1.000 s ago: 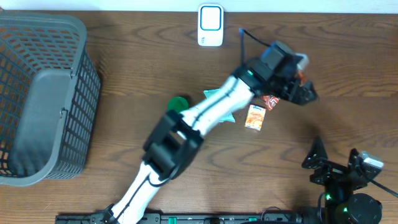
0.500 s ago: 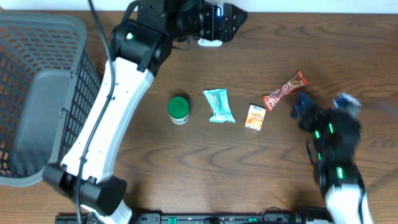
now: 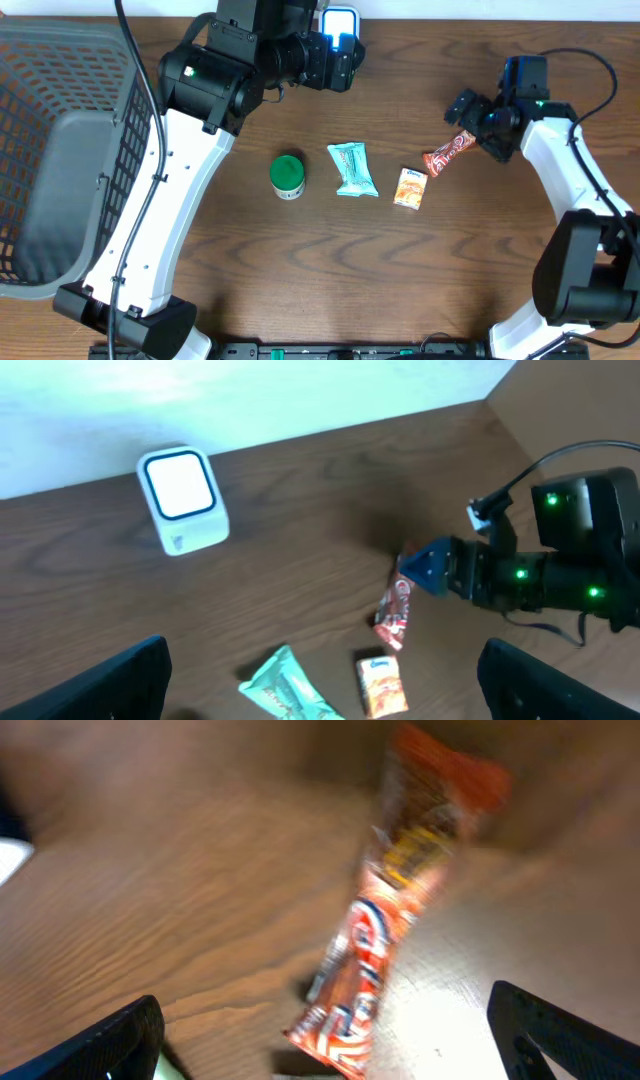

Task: Scan the item barcode
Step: 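Grasp the Top bar with right gripper while left arm withdraws, then carry the bar to the right table edge and release it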

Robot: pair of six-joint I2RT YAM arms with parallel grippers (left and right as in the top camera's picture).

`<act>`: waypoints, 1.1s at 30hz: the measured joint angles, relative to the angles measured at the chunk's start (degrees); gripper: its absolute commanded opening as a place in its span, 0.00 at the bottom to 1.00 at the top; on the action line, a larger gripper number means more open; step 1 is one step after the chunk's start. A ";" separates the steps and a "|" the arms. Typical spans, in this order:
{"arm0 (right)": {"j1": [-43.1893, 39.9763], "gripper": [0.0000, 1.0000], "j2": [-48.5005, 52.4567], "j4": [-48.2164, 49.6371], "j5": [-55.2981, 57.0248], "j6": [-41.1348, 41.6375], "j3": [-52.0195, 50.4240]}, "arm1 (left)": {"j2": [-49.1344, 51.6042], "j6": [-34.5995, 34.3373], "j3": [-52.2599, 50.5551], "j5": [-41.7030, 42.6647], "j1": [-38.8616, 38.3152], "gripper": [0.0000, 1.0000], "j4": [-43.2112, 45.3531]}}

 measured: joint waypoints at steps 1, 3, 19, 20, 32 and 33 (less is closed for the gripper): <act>0.00 0.99 0.33 -1.14 0.74 1.49 0.00 | 0.00 0.15 0.00 -0.24 0.00 0.98 -0.13; 0.00 0.99 0.94 -2.62 2.03 3.91 0.00 | 0.00 0.28 0.00 -1.07 -0.02 0.98 -0.35; 0.17 0.72 13.22 -1.75 5.42 13.00 2.40 | -6.12 6.21 -0.31 -26.14 1.66 0.98 -0.68; 0.17 0.71 13.31 -1.77 5.42 12.96 2.60 | -8.17 6.51 -0.35 -27.96 1.81 0.98 1.33; 0.13 0.01 14.69 0.00 7.06 13.25 3.32 | -32.15 19.61 -1.73 -46.45 1.92 0.98 6.64; 0.13 0.01 14.69 -0.17 7.21 13.33 3.34 | -33.42 19.61 -2.47 -46.69 1.92 0.98 6.58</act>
